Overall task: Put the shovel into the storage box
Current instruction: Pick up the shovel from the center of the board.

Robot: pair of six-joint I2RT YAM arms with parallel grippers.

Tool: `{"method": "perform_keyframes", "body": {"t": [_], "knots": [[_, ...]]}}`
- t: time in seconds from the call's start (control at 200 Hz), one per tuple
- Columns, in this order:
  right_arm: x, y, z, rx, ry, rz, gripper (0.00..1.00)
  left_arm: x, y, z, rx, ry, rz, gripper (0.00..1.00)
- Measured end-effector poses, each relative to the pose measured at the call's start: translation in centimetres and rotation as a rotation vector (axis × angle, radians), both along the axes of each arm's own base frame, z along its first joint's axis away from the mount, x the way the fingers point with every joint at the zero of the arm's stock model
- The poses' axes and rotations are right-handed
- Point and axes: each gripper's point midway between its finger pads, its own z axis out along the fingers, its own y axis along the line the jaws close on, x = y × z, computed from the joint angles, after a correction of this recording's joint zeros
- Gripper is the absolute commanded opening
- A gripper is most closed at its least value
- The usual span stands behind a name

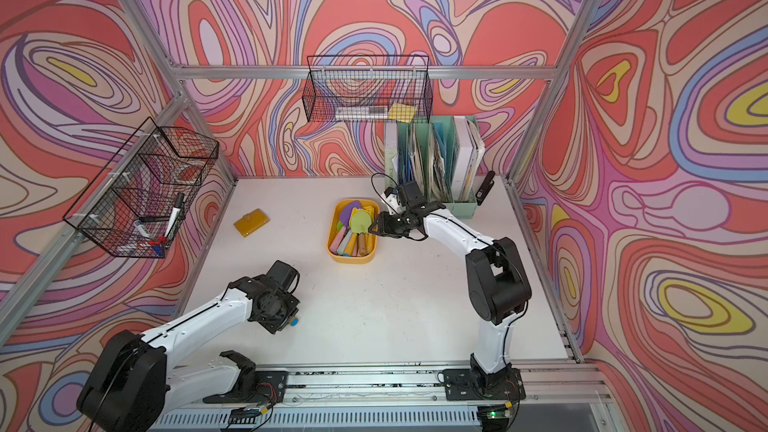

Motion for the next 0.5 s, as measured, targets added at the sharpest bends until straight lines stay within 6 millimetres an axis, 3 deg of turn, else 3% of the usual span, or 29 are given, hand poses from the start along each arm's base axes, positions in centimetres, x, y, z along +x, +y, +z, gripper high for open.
{"method": "perform_keyframes", "body": {"t": [0.22, 0.501], "knots": [[0.0, 0.0, 0.0, 0.004, 0.006, -0.007, 0.37, 0.4, -0.2, 1.1, 0.009, -0.003, -0.049, 0.03], [-0.1, 0.3, 0.6, 0.035, 0.024, -0.021, 0.37, 5.0, -2.3, 8.7, -0.014, -0.175, -0.254, 0.02]]}}
